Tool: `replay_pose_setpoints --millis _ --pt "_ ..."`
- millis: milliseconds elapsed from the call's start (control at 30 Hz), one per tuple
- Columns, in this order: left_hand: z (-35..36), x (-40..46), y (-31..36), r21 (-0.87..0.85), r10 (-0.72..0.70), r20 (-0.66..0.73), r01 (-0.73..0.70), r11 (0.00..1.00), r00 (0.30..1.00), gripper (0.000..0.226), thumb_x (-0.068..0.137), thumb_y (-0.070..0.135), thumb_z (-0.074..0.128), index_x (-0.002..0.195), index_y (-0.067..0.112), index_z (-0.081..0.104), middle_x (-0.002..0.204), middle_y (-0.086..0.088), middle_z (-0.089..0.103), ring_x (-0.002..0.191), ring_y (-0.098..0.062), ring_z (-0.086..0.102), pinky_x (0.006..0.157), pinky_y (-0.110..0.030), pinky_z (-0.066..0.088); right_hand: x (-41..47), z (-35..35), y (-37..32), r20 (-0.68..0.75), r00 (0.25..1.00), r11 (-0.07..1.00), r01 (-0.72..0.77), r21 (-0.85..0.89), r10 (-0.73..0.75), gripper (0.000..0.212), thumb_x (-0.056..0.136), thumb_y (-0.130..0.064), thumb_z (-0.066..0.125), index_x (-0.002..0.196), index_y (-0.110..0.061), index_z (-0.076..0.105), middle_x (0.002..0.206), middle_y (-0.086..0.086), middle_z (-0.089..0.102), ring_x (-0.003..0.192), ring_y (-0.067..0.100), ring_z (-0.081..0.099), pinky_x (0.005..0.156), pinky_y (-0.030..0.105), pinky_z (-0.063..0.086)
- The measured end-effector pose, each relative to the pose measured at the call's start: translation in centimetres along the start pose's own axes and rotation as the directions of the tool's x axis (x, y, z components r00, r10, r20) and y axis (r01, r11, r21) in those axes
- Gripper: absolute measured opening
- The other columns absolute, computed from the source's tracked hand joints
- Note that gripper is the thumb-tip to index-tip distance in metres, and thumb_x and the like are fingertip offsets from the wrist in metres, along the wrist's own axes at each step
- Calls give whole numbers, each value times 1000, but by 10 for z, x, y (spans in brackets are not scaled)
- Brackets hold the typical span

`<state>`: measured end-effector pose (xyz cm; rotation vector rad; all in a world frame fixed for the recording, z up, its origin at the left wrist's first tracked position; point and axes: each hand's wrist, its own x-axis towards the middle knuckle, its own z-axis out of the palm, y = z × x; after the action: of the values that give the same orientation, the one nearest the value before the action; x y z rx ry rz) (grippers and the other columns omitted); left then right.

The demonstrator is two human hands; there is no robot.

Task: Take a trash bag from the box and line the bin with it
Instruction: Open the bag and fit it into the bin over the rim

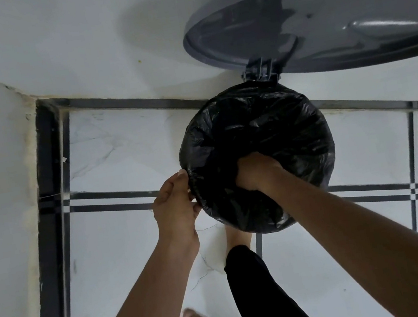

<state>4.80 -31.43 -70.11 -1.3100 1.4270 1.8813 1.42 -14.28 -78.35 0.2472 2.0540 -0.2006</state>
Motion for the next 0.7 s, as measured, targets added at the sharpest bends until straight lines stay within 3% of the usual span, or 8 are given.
replay_pose_setpoints --millis 100,200,267,400,500,600,700 --pt "2 -1 1 4 -9 1 9 1000 1000 14 101 24 62 107 18 73 72 9 70 64 -7 66 70 -29 56 -20 -5 5 -71 997 999 16 29 -14 43 96 -35 47 128 -13 65 133 19 60 121 40 59 102 46 50" --pt "3 0 0 -5 -8 -4 8 1000 1000 15 100 23 63 109 17 74 69 10 68 60 -4 64 70 -28 57 -9 5 8 54 999 1000 -2 4 2 54 98 -44 39 141 -18 57 145 16 55 132 38 52 111 49 43" --pt "3 2 -1 -10 -8 -3 8 1000 1000 16 99 22 64 110 18 74 69 10 68 60 -4 64 68 -28 57 5 14 9 153 988 1000 5 3 -5 54 103 -39 37 148 -14 50 154 17 47 140 36 45 118 45 34" --pt "2 6 -5 2 -8 5 8 1000 1000 13 98 24 64 106 19 74 68 11 66 55 -2 61 65 -26 55 19 22 10 205 978 999 24 46 -33 54 107 -37 41 154 -10 40 162 16 36 147 34 36 122 40 25" --pt "0 8 -5 31 -5 0 5 1000 1000 14 96 30 67 104 20 72 73 11 67 63 -3 65 67 -26 55 14 19 7 167 985 996 29 82 -43 49 107 -32 41 150 -9 45 158 17 42 144 34 40 119 37 27" --pt "-3 4 -3 43 -62 2 62 997 998 13 94 36 68 99 24 72 81 10 67 71 -8 60 78 -30 51 -17 1 -2 85 995 985 34 171 -50 41 104 -24 41 137 -6 60 143 19 57 131 36 54 108 37 40" --pt "-9 -3 0 50 -118 58 115 992 991 12 95 38 66 96 29 74 88 6 67 76 -13 57 79 -32 49 -65 -15 7 -106 990 952 117 285 -90 42 95 -23 46 131 -22 66 133 11 65 119 33 62 103 37 49"
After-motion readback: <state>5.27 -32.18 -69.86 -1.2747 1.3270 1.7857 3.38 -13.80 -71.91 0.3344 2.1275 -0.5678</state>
